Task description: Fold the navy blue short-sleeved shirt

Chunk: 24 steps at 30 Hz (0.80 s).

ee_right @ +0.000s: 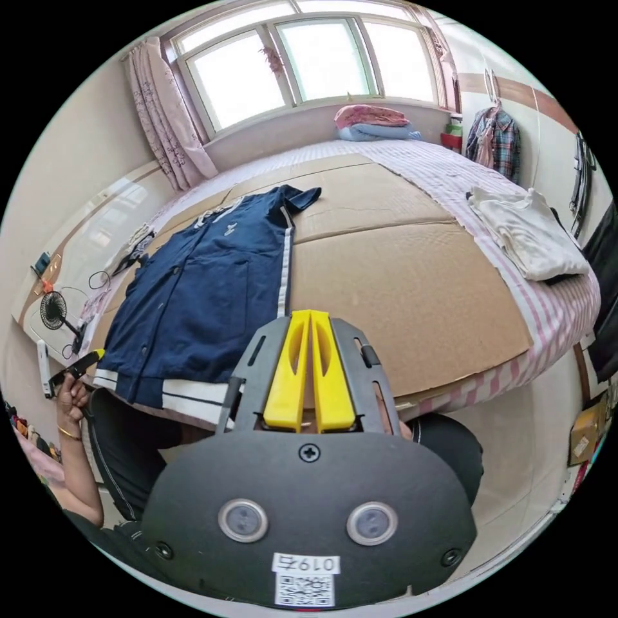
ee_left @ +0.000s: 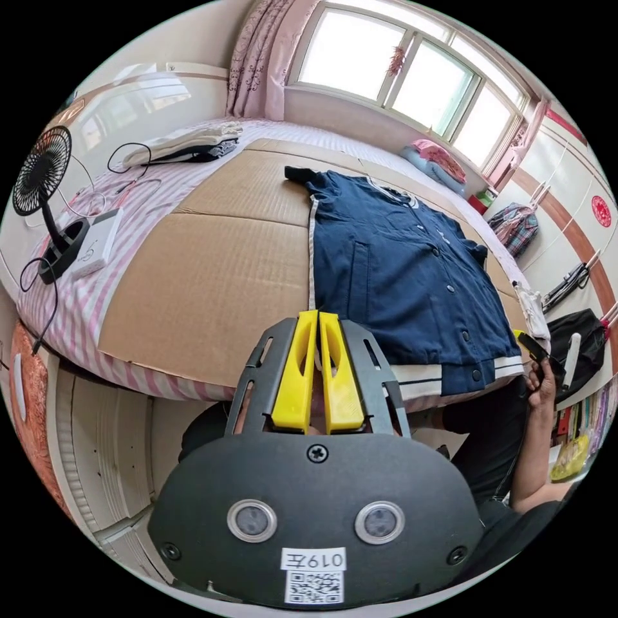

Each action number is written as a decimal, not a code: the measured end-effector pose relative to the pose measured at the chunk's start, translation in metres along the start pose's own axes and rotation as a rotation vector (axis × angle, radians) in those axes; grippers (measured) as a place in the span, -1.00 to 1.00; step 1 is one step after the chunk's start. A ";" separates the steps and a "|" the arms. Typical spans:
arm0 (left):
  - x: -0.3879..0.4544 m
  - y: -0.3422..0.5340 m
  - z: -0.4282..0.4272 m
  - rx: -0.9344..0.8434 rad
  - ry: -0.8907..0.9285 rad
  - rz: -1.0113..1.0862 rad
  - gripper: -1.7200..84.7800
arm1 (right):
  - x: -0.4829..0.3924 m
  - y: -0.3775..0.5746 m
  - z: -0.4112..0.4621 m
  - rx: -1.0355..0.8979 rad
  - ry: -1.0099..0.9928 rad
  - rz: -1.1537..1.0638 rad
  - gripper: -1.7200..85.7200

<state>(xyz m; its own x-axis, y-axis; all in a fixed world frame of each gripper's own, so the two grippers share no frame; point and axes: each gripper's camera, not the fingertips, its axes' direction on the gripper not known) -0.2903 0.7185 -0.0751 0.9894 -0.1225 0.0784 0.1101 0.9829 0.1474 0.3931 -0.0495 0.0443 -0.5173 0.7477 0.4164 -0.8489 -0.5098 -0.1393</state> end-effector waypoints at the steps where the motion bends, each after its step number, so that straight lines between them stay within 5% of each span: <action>1: -0.002 -0.002 0.000 -0.003 -0.004 0.003 -0.94 | 0.005 -0.004 -0.012 0.008 -0.054 0.006 -0.97; 7: -0.038 -0.016 -0.007 0.023 0.055 -0.069 -0.94 | 0.039 -0.025 -0.066 0.003 -0.242 0.090 -0.92; 15: -0.110 -0.058 -0.006 0.090 0.383 -0.213 -0.92 | 0.072 -0.089 -0.093 -0.101 -0.430 0.098 -0.83; 24: -0.134 -0.114 0.028 -0.095 0.325 -0.114 -0.93 | 0.115 -0.138 -0.112 -0.202 -0.579 0.120 -0.81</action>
<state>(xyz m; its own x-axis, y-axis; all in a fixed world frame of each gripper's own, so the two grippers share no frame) -0.4383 0.6192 -0.0748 0.9470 -0.1973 -0.2535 0.2149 0.9757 0.0436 0.4382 0.1546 0.0108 -0.5155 0.3094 0.7991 -0.8217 -0.4432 -0.3585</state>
